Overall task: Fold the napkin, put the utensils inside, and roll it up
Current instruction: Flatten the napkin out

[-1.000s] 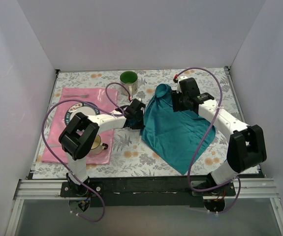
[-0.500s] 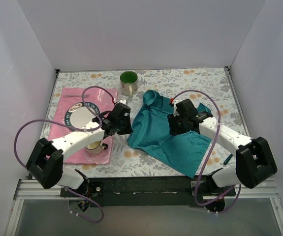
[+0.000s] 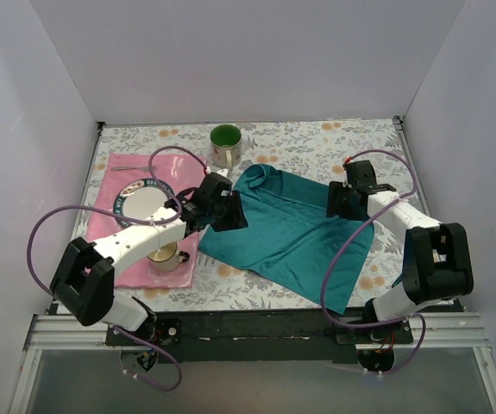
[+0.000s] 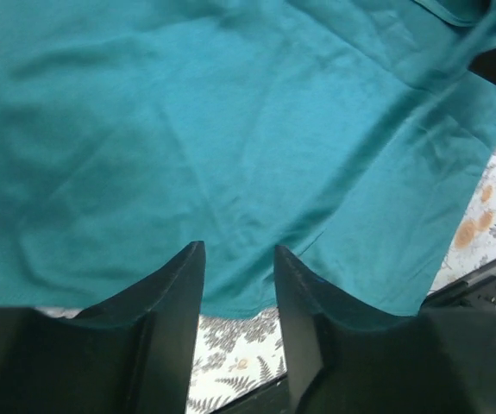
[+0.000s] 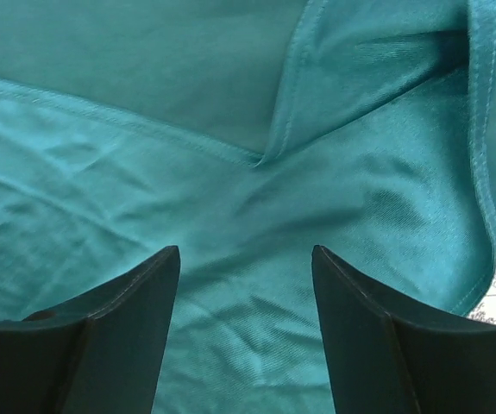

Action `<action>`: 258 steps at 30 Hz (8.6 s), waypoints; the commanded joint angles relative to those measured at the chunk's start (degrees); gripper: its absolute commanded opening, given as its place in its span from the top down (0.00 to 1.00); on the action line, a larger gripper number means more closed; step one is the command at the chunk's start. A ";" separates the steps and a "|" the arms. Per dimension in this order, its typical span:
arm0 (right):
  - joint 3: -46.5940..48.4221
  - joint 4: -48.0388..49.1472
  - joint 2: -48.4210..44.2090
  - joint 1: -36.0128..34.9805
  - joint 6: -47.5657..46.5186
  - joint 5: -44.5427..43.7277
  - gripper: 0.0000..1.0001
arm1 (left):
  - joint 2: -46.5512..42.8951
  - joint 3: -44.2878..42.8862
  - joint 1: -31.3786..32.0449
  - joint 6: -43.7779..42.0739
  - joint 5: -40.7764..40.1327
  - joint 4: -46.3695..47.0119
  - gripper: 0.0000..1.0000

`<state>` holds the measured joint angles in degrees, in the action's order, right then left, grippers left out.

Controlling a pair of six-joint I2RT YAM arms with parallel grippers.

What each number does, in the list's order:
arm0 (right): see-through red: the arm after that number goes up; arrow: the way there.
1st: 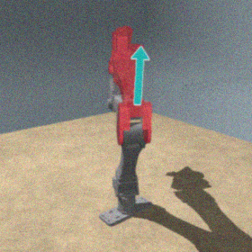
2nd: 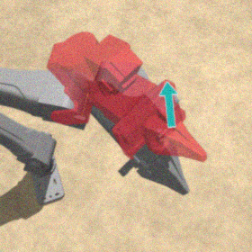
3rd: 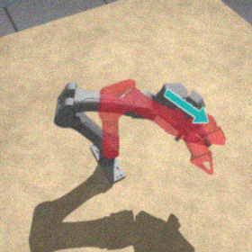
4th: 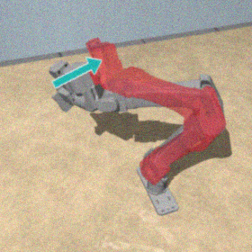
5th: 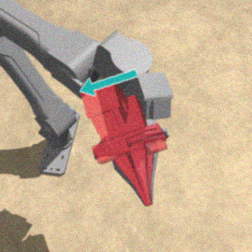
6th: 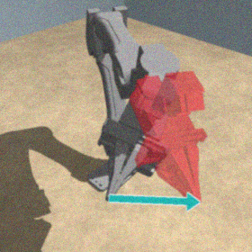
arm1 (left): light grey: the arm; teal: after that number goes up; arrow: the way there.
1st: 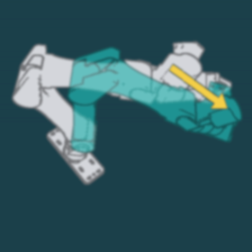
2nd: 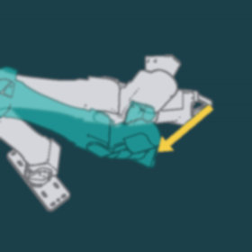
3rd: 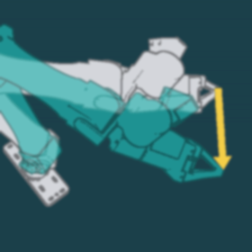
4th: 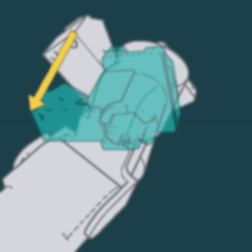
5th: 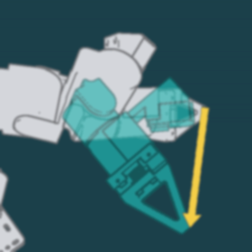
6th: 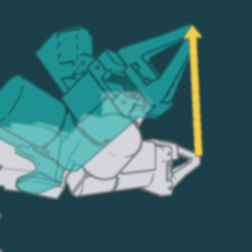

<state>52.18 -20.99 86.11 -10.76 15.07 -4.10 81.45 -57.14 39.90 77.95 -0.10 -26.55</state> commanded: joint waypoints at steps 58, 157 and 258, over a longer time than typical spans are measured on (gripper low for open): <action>11.01 23.02 10.83 -3.55 4.01 17.98 0.37 | 14.97 -2.27 3.87 3.43 -3.24 12.13 0.69; 48.44 4.21 43.78 -11.47 -4.17 2.08 0.52 | 21.47 0.10 1.06 7.65 12.67 19.51 0.41; 16.99 0.87 21.82 10.24 0.93 -6.44 0.35 | 18.31 -2.01 -2.02 -3.16 10.03 12.66 0.42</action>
<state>67.05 -18.39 105.67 -1.45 16.27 -8.97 102.15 -60.25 37.67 76.62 11.81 -13.50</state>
